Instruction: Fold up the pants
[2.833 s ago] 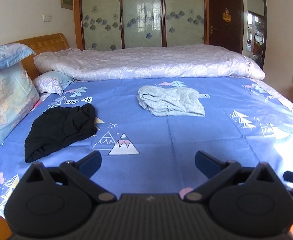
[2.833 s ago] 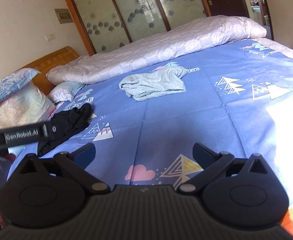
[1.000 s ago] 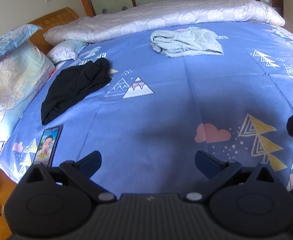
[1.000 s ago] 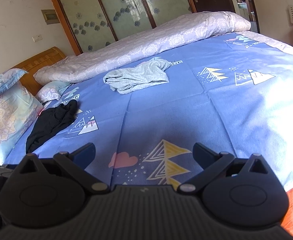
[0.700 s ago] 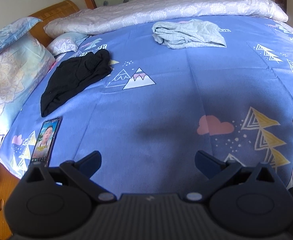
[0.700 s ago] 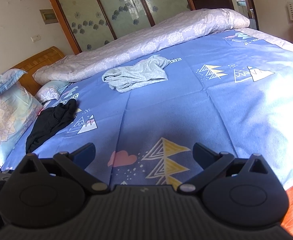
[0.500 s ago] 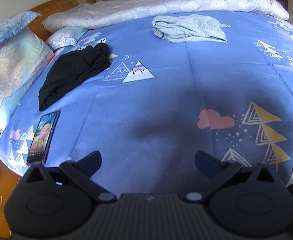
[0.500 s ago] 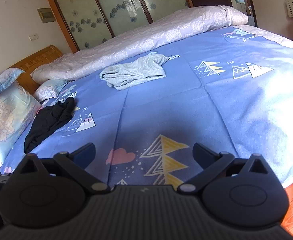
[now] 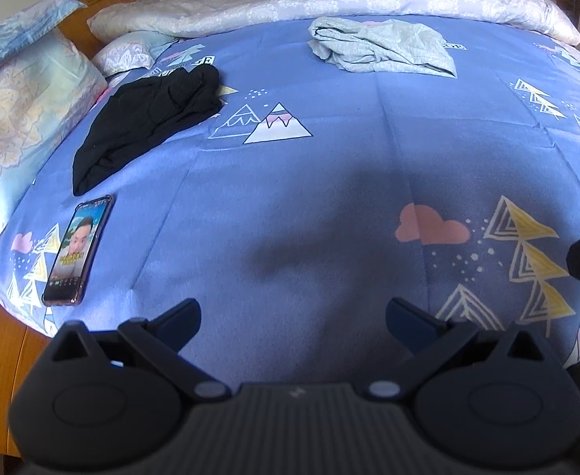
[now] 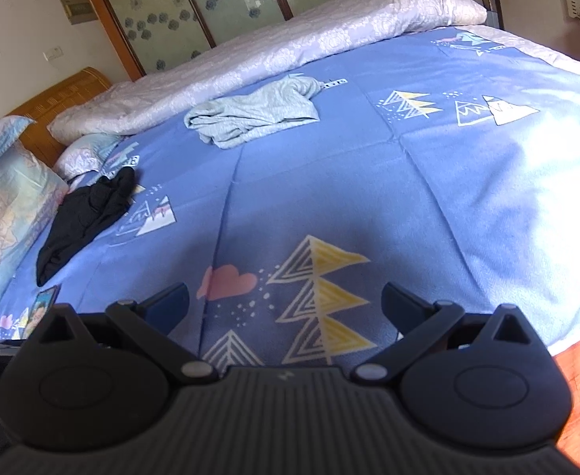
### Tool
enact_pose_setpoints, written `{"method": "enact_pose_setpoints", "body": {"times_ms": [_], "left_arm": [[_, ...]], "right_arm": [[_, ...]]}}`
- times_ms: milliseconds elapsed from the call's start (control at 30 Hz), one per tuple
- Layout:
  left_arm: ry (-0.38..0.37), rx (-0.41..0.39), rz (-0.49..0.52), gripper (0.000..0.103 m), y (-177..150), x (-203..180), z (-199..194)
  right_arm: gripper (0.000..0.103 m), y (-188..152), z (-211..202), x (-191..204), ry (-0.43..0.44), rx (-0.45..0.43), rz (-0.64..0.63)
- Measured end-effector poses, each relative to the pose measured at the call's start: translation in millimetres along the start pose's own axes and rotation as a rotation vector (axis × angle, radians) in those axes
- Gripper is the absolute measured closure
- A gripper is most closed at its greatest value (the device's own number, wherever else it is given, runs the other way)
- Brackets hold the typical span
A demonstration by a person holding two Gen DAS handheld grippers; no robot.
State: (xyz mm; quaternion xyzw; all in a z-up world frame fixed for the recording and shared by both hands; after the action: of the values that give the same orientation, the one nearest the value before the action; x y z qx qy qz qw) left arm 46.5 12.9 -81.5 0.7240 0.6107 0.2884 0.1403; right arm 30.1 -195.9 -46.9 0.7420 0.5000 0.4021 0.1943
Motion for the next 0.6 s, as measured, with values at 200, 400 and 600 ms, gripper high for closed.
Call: {"method": "enact_pose_setpoints", "body": {"times_ms": [200,400,600], "left_arm": [[0.010,-0.001,-0.010,0.000,-0.6,1.8,-0.2],[0.016,0.002,-0.005,0.000,-1.5,2.0,0.4],[0.024,-0.001,-0.005,0.000,-1.8,2.8,-1.0]], "right_arm": [[0.000,-2.7,2.2,-1.6,-0.036,0.005,-0.031],[0.000,-3.0,2.9,-2.8,-0.076,0.003,-0.049],[0.000,-3.0,2.2,-5.4,-0.103,-0.001,-0.064]]}}
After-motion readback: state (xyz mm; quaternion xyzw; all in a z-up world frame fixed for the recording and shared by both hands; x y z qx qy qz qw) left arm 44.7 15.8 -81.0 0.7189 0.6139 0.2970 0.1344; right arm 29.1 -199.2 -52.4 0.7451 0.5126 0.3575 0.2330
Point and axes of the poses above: each gripper's, at about its wrist camera, not at the fingertips, and z roughly the way its jaws point, x to its left, y to its top, the point moved 9 cm from there along z, roughly the way its jaws point, and after that the axes turned 5 degrees about y, right-handed, at the moved point
